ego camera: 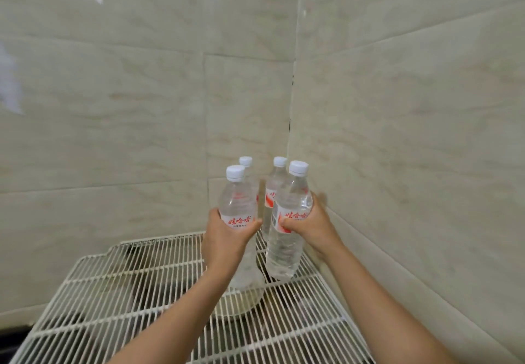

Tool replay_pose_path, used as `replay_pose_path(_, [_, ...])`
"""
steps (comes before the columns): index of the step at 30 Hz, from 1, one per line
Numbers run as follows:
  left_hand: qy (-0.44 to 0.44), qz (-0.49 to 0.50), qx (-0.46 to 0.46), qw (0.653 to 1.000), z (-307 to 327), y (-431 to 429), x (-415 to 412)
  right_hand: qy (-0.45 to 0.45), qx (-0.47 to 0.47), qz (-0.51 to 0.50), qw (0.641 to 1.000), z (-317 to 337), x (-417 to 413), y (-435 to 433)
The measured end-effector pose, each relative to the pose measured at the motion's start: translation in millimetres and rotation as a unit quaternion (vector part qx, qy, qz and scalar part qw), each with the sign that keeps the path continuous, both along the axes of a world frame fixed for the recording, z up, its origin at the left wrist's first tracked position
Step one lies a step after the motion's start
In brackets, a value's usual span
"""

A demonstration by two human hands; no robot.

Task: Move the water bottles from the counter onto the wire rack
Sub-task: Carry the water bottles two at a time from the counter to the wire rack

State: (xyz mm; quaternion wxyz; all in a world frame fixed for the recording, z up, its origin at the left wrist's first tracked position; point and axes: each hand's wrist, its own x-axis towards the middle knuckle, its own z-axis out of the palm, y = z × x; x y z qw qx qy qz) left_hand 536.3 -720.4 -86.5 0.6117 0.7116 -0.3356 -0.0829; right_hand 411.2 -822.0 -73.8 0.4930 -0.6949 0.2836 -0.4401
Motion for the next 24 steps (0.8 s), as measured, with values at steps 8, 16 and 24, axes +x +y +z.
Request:
replay_pose_path(8, [-0.018,0.008,0.015,1.000,-5,-41,6,0.030,-0.001,0.022,0.999,-5,9,-35])
replay_pose_path(16, [-0.032,0.005,0.023,0.999,-16,-70,10,0.042,-0.006,0.038,0.998,-11,11,-58])
replay_pose_path(24, [-0.035,0.032,0.030,0.998,-23,-83,16,0.012,0.025,0.035,0.999,-20,26,-65])
